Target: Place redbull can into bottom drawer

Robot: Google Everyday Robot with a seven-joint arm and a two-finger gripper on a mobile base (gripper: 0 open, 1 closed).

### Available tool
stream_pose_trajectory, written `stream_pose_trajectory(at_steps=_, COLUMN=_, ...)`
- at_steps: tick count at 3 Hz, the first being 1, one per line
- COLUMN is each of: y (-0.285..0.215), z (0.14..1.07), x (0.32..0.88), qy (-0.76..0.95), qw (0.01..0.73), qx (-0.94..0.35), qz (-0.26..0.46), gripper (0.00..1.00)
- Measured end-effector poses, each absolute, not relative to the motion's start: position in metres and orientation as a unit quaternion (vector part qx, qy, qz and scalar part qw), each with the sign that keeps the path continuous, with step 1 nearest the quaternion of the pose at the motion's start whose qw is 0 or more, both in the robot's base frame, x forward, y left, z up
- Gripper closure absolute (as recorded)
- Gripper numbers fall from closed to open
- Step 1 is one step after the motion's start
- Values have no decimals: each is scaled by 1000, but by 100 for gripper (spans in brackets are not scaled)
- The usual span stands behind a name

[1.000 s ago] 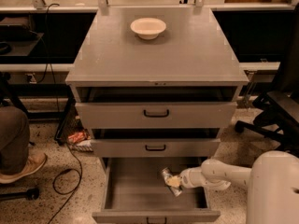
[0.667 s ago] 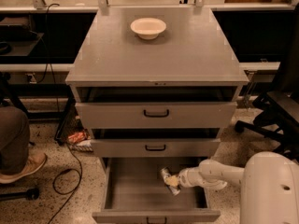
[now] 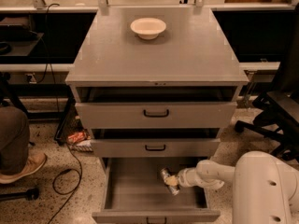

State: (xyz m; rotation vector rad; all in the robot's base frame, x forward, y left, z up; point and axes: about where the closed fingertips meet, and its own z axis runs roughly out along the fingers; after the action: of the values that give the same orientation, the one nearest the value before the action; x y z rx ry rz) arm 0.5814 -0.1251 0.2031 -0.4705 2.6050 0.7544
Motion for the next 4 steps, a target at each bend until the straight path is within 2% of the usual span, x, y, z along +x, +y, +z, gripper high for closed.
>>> stream_pose_trajectory(at_steps=3, y=-147, z=204, x=571, qy=937, qw=192, qx=-151, qz=251, gripper=2)
stream_pose_trajectory(at_steps=4, y=-167, z=221, x=567, qy=938, qw=204, qx=-148, qz=236, gripper=0)
